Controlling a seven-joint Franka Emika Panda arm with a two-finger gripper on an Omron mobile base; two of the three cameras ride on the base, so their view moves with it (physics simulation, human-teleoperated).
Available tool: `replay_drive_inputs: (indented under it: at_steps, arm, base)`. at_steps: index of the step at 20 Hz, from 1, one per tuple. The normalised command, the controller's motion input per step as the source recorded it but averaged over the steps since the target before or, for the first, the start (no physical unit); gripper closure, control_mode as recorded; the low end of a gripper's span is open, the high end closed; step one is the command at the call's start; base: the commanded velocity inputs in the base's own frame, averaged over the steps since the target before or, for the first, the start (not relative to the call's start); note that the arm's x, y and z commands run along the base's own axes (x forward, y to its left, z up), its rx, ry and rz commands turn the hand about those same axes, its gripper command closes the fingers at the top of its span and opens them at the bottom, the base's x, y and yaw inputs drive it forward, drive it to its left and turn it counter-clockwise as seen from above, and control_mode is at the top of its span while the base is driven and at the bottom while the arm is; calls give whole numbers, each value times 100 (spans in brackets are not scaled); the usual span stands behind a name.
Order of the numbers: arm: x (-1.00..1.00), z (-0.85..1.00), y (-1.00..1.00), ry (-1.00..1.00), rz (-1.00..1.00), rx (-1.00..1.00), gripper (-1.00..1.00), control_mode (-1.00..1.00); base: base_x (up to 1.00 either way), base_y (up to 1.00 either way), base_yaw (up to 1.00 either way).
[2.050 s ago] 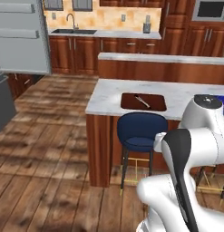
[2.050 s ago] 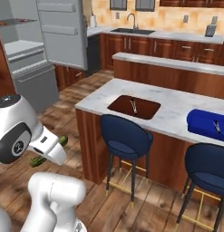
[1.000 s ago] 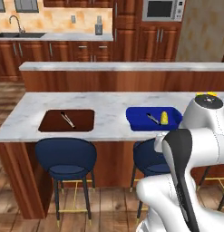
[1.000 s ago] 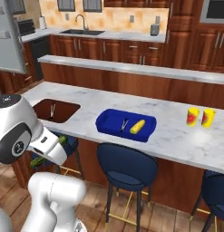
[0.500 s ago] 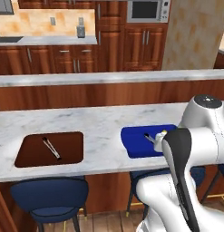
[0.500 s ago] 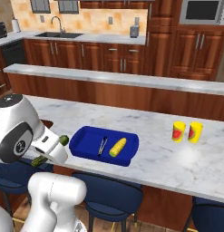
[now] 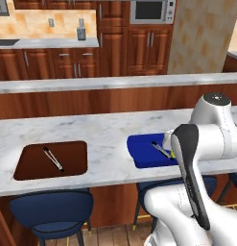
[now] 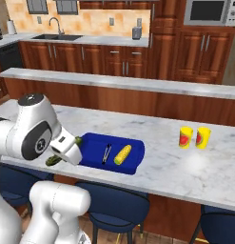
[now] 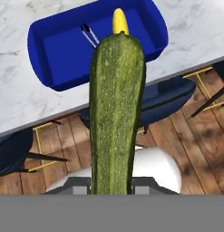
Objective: Gather the corn and squash from the fridge and place them on a tray on the dining counter. Then gather the chicken drumstick and steak from the fridge and place them on the other tray.
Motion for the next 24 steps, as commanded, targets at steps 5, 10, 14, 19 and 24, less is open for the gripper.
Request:
replay_drive_inputs:
  at_steps: [5, 10, 14, 19, 24]
  arm:
    - [100, -28, -18, 7, 0, 5, 100, -100]
    - [98, -54, 0, 3, 1, 0, 100, -100]
    - [86, -54, 0, 1, 0, 0, 100, -100]
    - [75, -53, 0, 3, 0, 0, 100, -100]
    - [65, -51, 0, 3, 0, 0, 100, -100]
  base:
    - [0, 0, 0]
    - [0, 0, 0]
    - [0, 0, 0]
    - [0, 0, 0]
    - [0, 0, 0]
